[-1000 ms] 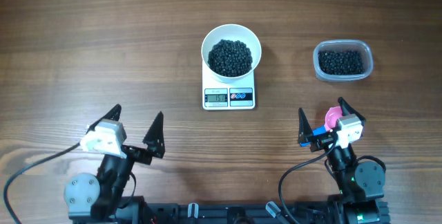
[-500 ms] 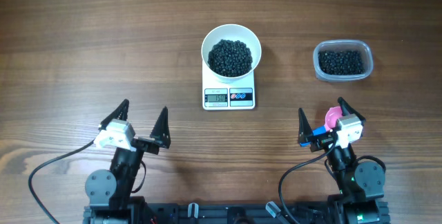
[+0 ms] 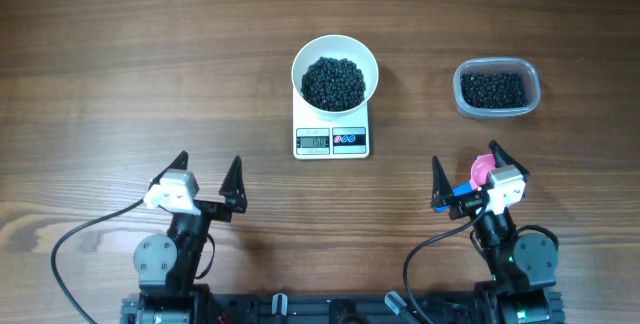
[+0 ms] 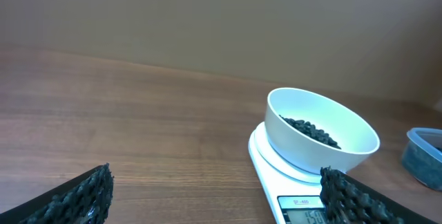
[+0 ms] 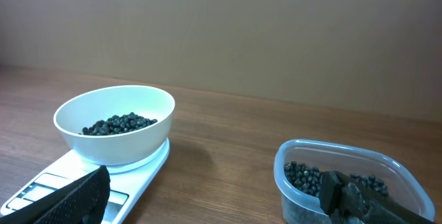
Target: Scoop item into bowl and weigh 150g on scale
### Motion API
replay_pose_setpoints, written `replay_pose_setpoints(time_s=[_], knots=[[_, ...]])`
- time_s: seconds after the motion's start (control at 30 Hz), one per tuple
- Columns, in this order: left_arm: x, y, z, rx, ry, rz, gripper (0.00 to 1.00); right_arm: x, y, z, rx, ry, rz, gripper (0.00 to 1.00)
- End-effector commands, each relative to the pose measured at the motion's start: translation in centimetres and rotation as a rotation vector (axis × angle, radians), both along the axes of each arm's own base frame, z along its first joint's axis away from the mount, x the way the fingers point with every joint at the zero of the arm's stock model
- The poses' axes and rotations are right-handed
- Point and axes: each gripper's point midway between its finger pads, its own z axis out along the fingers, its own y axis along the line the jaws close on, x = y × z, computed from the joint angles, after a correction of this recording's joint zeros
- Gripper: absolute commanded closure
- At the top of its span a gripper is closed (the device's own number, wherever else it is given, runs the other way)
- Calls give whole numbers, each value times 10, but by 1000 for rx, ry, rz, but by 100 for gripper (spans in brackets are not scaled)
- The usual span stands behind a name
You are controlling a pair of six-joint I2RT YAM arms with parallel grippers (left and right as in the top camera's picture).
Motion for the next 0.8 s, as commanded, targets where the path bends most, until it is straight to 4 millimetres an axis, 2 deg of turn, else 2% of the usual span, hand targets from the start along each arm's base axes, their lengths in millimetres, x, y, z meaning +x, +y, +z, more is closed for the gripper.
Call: replay_pose_setpoints(time_s=[0.0,0.53,0.77], knots=[[1,4,-3,-13,6,28,0,-1,1,2,15,-6,3,0],[0,2,-3,-68,14,18,0,-1,1,2,15,-6,3,0],[0,2,-3,77,-11,12,0,-1,1,2,15,-6,3,0]])
